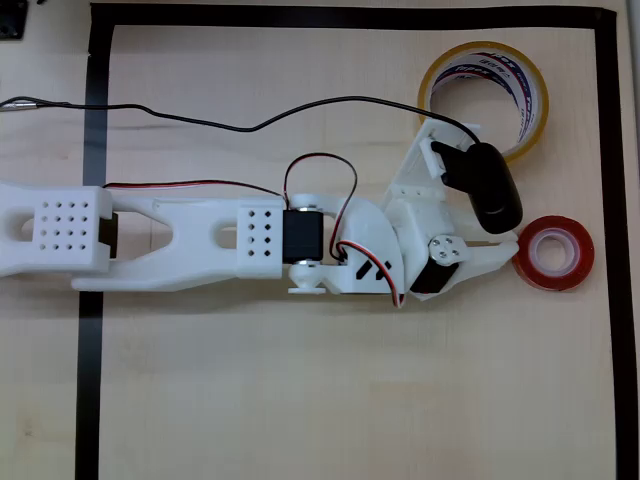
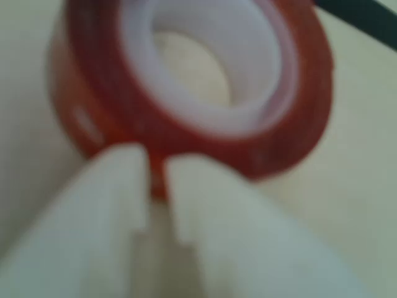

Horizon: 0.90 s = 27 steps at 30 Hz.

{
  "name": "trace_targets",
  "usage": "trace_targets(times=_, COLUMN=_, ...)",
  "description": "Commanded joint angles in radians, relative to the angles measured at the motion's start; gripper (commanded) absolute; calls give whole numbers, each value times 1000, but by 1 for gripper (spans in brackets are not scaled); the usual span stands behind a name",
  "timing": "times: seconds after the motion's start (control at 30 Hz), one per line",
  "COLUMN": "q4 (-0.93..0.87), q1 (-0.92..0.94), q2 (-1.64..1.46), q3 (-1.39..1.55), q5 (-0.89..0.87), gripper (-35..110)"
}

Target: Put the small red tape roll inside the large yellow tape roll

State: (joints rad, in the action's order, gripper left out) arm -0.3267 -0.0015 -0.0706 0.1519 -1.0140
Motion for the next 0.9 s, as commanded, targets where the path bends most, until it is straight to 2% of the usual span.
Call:
trace_targets(times=0.0, q4=-61, q1=21, q2=-104, q3=-14, q5=3, gripper=0)
trace_targets(times=0.2, q4=-170, q1=37, q2=-118, q3=-46, q5=-3, gripper=0)
trace_targets(times=0.33, q4=-170, q1=31, q2=-158, q3=-81, q5=8, gripper=0)
trace_targets(times=0.63, q4=101, q1=20, q2=-186, q3=3, q5=71, gripper=0)
trace_targets(times=0.87, q4=216, q1=23, q2=-178, q3=44, q5=144, gripper=0)
